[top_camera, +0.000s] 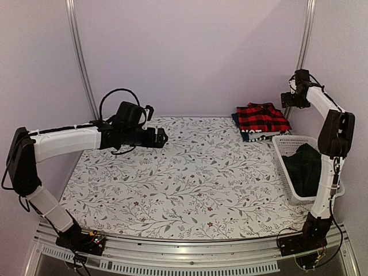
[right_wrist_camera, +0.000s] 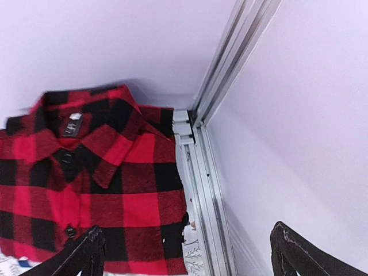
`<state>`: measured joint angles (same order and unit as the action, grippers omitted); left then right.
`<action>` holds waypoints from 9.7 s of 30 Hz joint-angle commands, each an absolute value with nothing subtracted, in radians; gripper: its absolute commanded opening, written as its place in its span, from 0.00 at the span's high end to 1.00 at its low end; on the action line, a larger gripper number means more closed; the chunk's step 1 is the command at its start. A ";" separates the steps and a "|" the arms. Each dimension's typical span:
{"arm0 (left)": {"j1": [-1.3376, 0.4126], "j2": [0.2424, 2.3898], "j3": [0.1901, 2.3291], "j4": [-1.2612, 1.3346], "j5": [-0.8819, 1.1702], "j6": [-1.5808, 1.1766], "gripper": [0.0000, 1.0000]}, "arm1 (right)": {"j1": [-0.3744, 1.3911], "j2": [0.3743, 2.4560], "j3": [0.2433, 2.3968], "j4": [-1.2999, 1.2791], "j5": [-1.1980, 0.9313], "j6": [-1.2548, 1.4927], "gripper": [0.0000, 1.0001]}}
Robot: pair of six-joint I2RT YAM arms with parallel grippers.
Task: Fold and stack the mixed laundry pile
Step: Pick up the crumpled skirt from the bin, then place the crumpled skirt at the center of the board, then flatten out the crumpled skirt at the center of the board.
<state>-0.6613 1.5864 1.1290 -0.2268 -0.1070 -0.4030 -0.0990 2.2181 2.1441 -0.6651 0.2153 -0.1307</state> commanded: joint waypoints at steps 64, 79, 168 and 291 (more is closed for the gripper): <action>-0.556 1.540 1.128 -0.148 0.140 -0.433 0.00 | -0.136 1.315 2.054 -0.576 -0.519 0.490 1.00; -0.403 1.453 1.133 -0.216 0.090 -0.518 0.00 | 0.562 1.889 2.455 -0.124 -0.762 0.751 1.00; -0.569 0.834 0.587 -0.753 0.452 -0.688 1.00 | 0.567 2.407 1.994 -0.164 -0.874 -0.205 0.19; -0.174 1.598 1.531 -0.669 0.394 -0.398 0.00 | 0.268 1.831 1.680 -0.559 -0.438 0.318 0.17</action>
<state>-0.1497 1.7386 1.6520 -0.6888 0.4034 -0.4137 0.2459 1.9232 1.7851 -0.5213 -0.3592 0.3748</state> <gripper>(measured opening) 0.996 0.862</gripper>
